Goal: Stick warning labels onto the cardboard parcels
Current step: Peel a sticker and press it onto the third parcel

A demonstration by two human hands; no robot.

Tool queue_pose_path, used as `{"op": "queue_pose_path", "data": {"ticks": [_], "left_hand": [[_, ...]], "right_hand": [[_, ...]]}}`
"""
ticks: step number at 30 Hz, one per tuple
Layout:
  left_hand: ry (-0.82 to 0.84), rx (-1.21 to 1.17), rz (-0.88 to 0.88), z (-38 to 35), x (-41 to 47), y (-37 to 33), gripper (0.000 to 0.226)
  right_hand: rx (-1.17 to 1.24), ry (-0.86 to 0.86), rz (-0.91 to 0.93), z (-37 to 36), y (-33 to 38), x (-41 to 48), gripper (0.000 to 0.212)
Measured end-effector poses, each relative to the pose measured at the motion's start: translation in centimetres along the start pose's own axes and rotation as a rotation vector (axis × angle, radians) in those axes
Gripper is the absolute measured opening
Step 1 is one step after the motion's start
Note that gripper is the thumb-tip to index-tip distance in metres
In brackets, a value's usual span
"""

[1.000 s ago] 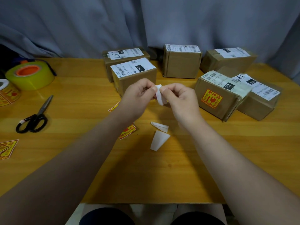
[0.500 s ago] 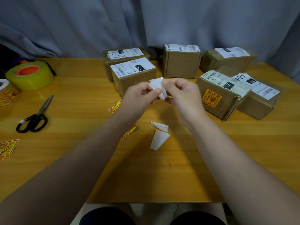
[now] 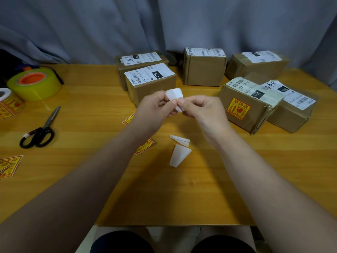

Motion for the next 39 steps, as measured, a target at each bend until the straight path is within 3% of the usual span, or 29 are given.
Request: {"op": "queue_pose_path", "data": {"ticks": [6,12,18,24,29,39], "left_hand": [[0.106,-0.029,-0.027,0.6,0.0,-0.4,0.019],[0.178,-0.182,0.102,1.0,0.0,0.4,0.022],[0.069,-0.315,0.183,0.4,0.1,0.5,0.025],[0.026,-0.078,0.144,0.0,0.5,0.5,0.036],[0.046,-0.125,0.097,0.1,0.7,0.3,0.019],[0.129,-0.095,0.129,1.1,0.8,0.8,0.025]], "right_hand": [[0.032,0.058,-0.144,0.5,0.1,0.6,0.014],[0.051,0.106,-0.236,1.3,0.5,1.1,0.016],[0.005,0.05,-0.169,1.6,0.8,1.0,0.017],[-0.113,-0.036,-0.079,1.3,1.3,0.6,0.019],[-0.085,-0.012,-0.175,1.9,1.6,0.7,0.017],[-0.087,-0.029,-0.256,2.6,1.6,1.0,0.018]]}}
Point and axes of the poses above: each hand's wrist, its own x-axis towards the middle knuckle, its own z-axis out of the back of the hand, y = z × x, the point moved 2 cm from there along x, towards the middle knuckle, and after that the axes turned 15 degrees about -z, right-handed, at the moved point
